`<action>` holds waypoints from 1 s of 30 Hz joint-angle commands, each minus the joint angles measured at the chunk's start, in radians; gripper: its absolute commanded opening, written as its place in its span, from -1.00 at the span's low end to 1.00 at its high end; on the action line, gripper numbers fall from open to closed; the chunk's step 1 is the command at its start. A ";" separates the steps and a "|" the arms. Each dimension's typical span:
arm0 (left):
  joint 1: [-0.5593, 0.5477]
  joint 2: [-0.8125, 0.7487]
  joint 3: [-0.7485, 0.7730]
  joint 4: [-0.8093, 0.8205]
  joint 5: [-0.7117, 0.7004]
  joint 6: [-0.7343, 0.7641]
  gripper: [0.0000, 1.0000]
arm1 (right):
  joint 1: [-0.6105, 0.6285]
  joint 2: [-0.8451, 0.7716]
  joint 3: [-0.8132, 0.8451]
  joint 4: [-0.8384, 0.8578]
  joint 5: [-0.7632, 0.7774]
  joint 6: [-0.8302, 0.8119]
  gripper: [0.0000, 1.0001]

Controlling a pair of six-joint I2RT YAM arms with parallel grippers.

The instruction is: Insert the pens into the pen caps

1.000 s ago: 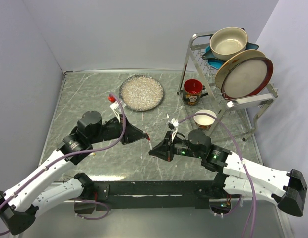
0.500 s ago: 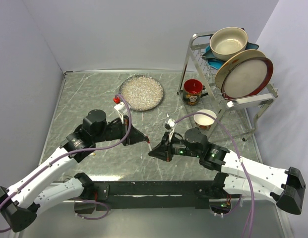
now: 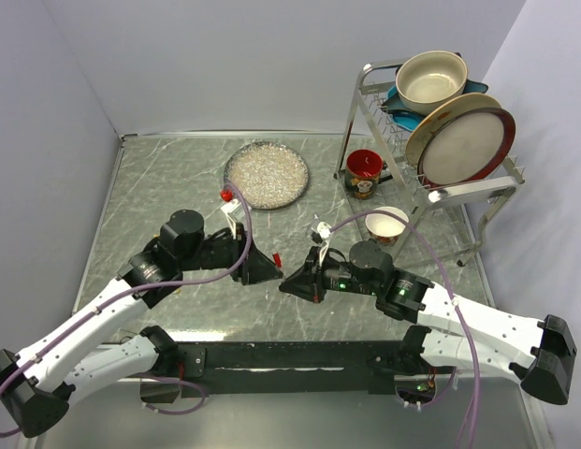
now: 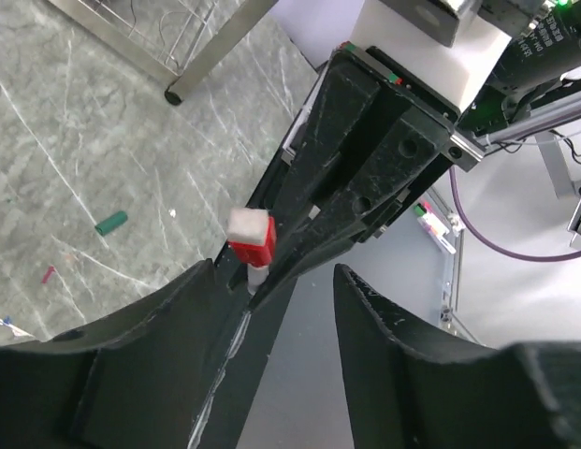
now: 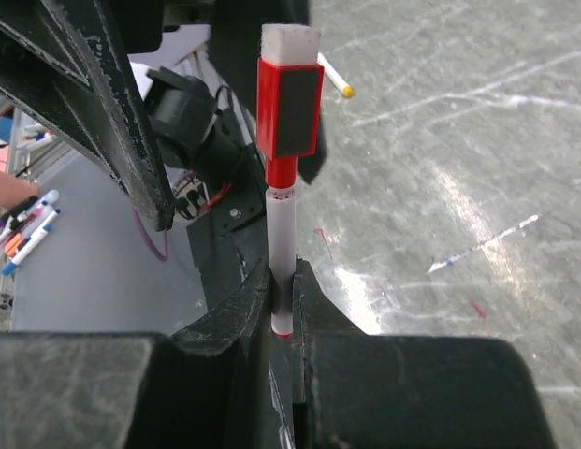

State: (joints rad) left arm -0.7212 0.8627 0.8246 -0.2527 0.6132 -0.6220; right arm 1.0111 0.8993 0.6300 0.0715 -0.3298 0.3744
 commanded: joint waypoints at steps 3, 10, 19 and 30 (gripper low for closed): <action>-0.001 -0.014 0.079 0.024 -0.046 0.030 0.20 | 0.000 -0.008 0.051 0.071 -0.029 -0.012 -1.00; -0.001 0.019 0.081 0.052 -0.081 0.016 0.20 | 0.000 -0.028 0.046 0.065 -0.037 -0.006 -1.00; -0.001 -0.004 0.077 0.092 -0.112 -0.007 0.18 | 0.000 -0.036 0.036 0.062 -0.034 0.000 -1.00; -0.001 -0.002 0.035 0.151 -0.029 -0.028 -0.73 | 0.001 -0.037 0.025 0.080 -0.025 0.027 -1.00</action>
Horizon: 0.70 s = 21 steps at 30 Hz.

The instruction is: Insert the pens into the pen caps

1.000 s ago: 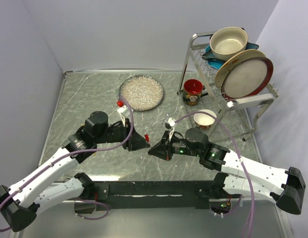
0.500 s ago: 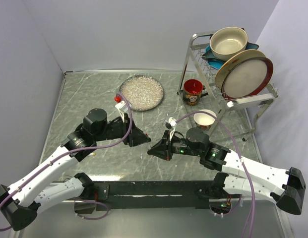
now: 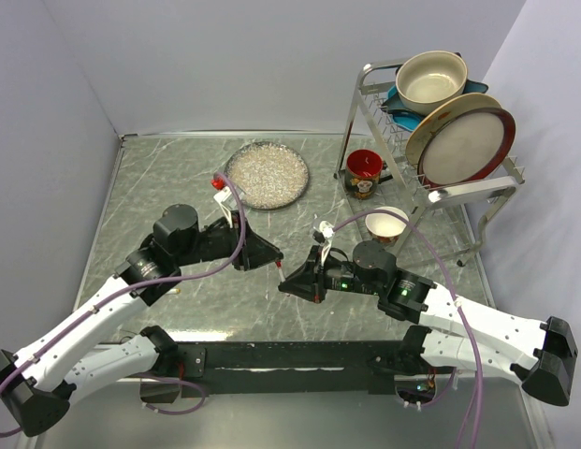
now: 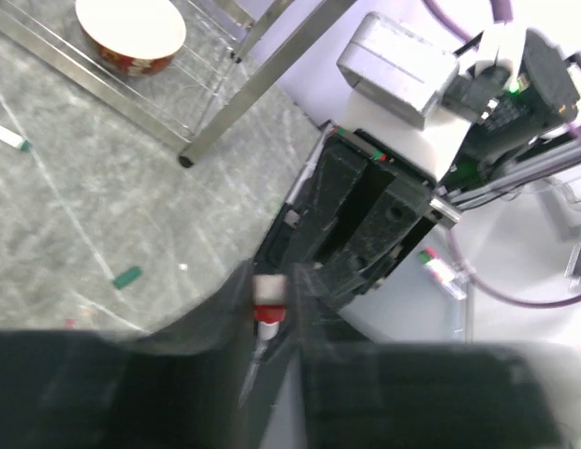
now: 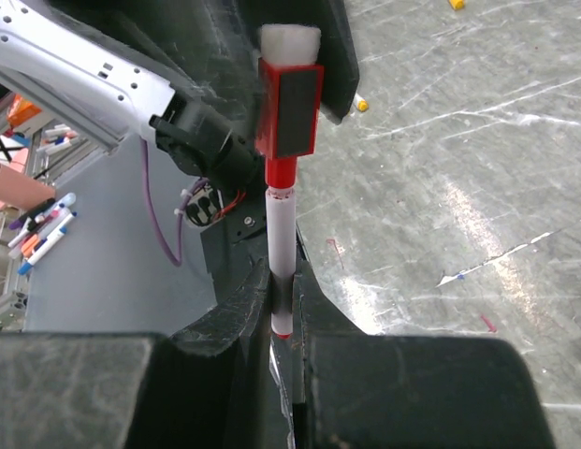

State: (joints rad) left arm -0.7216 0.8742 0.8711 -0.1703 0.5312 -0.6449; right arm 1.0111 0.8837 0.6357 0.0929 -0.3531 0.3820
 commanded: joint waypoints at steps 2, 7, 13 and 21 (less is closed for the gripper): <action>-0.001 -0.014 -0.038 0.084 0.079 -0.019 -0.93 | 0.001 -0.025 0.021 0.068 0.014 0.027 -1.00; -0.002 -0.056 -0.121 0.147 0.115 -0.067 -0.98 | 0.001 -0.040 0.051 0.117 0.087 0.072 -1.00; -0.004 -0.084 -0.230 0.267 0.150 -0.146 -0.98 | 0.000 -0.040 0.116 0.169 0.206 0.071 -1.00; -0.053 -0.083 -0.264 0.250 0.127 -0.162 -0.98 | -0.003 0.003 0.268 0.176 0.270 0.037 -1.00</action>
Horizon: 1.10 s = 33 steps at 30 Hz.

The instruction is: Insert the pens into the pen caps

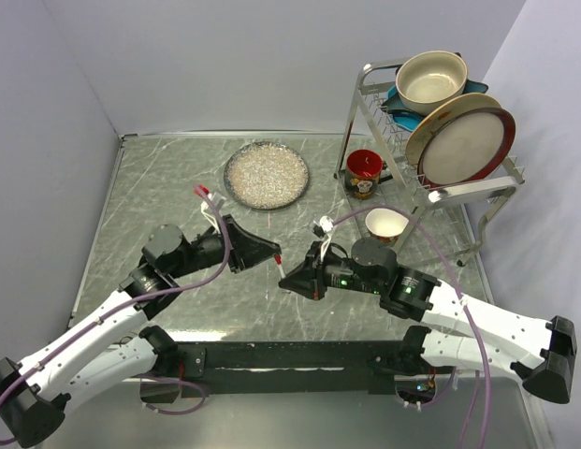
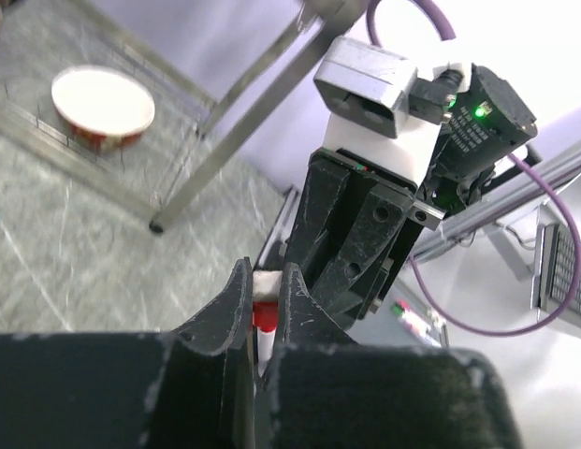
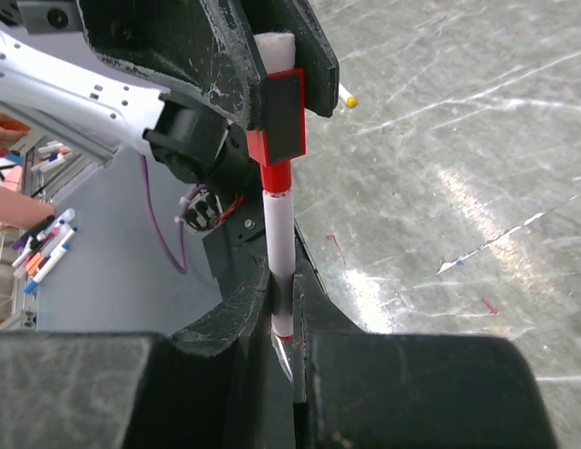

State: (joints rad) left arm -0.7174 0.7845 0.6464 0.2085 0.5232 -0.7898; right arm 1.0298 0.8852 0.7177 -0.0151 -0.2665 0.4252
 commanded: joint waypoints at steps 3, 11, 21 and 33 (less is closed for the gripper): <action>-0.068 0.022 -0.071 -0.133 0.144 -0.022 -0.98 | -0.027 0.021 0.242 0.273 0.208 -0.025 -1.00; -0.146 0.009 -0.162 -0.035 0.103 -0.114 -0.98 | -0.043 0.034 0.302 0.363 0.256 -0.097 -1.00; -0.191 -0.004 -0.223 -0.057 0.072 -0.101 -0.98 | -0.111 0.081 0.408 0.357 0.250 -0.105 -1.00; -0.224 0.081 -0.297 0.097 0.113 -0.138 -0.98 | -0.263 0.218 0.552 0.376 0.003 -0.085 -1.00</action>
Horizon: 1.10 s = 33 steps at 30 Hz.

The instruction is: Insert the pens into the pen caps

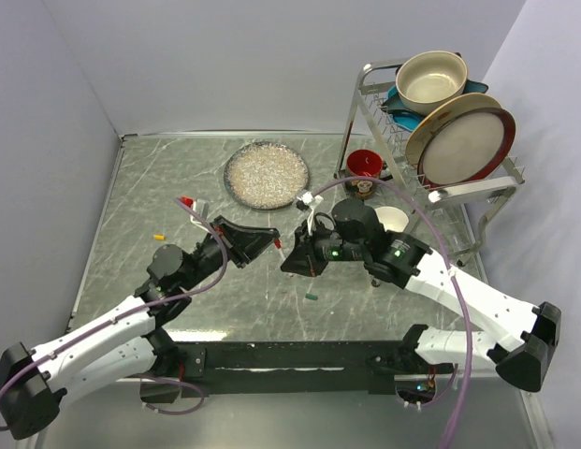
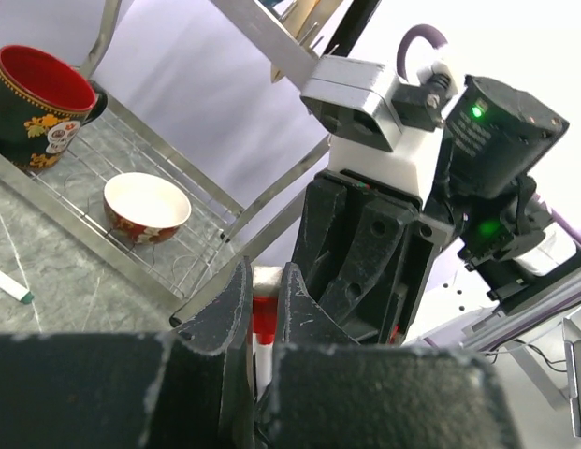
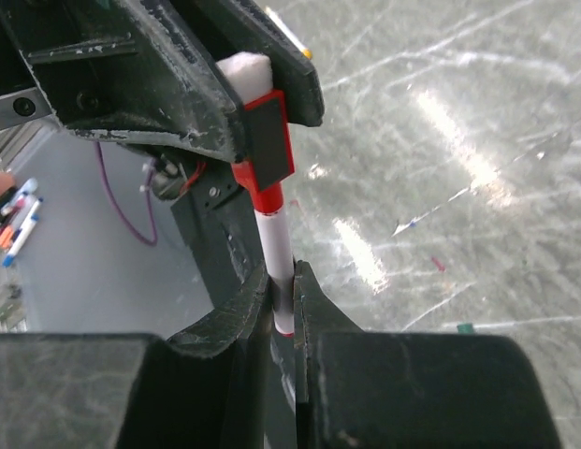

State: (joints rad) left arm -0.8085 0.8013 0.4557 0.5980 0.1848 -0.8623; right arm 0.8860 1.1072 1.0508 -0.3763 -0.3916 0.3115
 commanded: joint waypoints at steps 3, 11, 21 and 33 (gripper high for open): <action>-0.133 0.097 -0.120 -0.281 0.456 -0.078 -0.98 | -0.147 0.002 0.229 0.751 0.105 0.014 -1.00; -0.133 0.190 -0.138 -0.146 0.469 -0.161 -0.98 | -0.142 0.026 0.163 0.830 0.059 -0.044 -1.00; -0.116 0.226 -0.154 -0.171 0.406 -0.205 -0.98 | -0.119 -0.029 0.049 0.800 0.147 -0.249 -1.00; -0.139 0.236 -0.098 -0.271 0.374 -0.113 -0.98 | -0.209 0.111 0.180 0.767 0.077 -0.077 -1.00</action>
State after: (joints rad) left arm -0.8085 1.0065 0.4435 0.6540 0.1143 -0.9512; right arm 0.7597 1.2362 1.0714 -0.4988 -0.4572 0.1577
